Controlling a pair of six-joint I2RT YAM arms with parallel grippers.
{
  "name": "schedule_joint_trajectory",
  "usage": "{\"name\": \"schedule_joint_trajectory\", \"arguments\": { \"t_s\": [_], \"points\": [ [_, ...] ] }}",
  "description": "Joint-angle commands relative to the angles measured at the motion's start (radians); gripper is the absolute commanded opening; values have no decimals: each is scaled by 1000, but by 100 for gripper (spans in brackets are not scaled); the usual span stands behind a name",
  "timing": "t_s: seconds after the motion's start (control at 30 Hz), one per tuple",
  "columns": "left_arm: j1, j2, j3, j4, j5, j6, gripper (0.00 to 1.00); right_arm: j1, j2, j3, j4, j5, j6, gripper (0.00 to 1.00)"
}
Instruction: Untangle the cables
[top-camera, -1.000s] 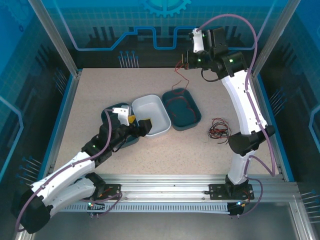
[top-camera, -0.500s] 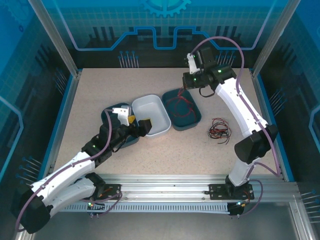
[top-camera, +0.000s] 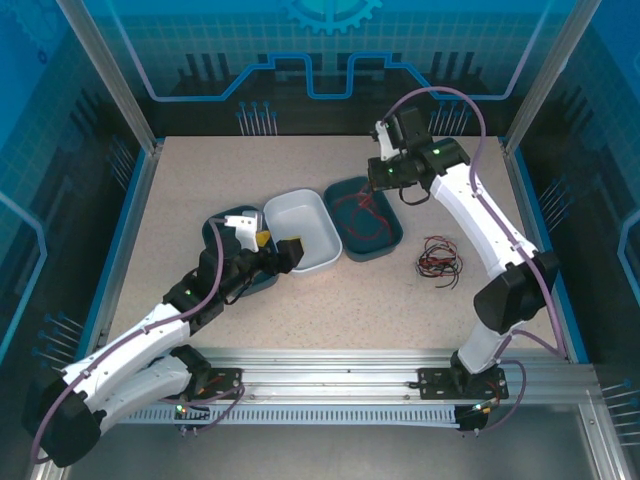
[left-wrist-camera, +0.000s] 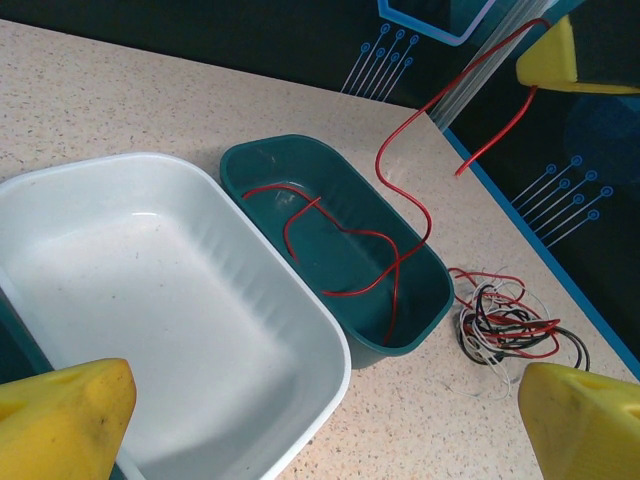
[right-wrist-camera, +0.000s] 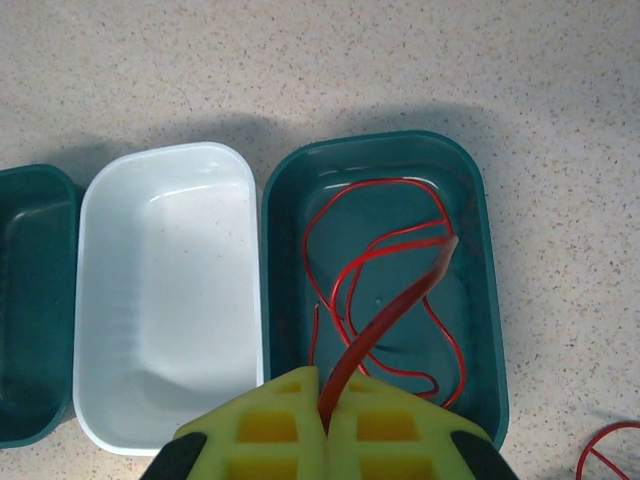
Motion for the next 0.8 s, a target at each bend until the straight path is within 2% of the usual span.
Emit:
{"name": "schedule_joint_trajectory", "arguments": {
  "t_s": [0.0,0.33,0.77],
  "points": [
    [6,2,-4,-23,-17,-17,99,16,57,1,-33,1,15,0],
    [7,31,-1,-24,-11,-38,99,23,197,40,-39,6,-55,0],
    [7,34,-5,-30,-13,-36,99,31,339,54,-34,43,-55,0]
  ]
}}
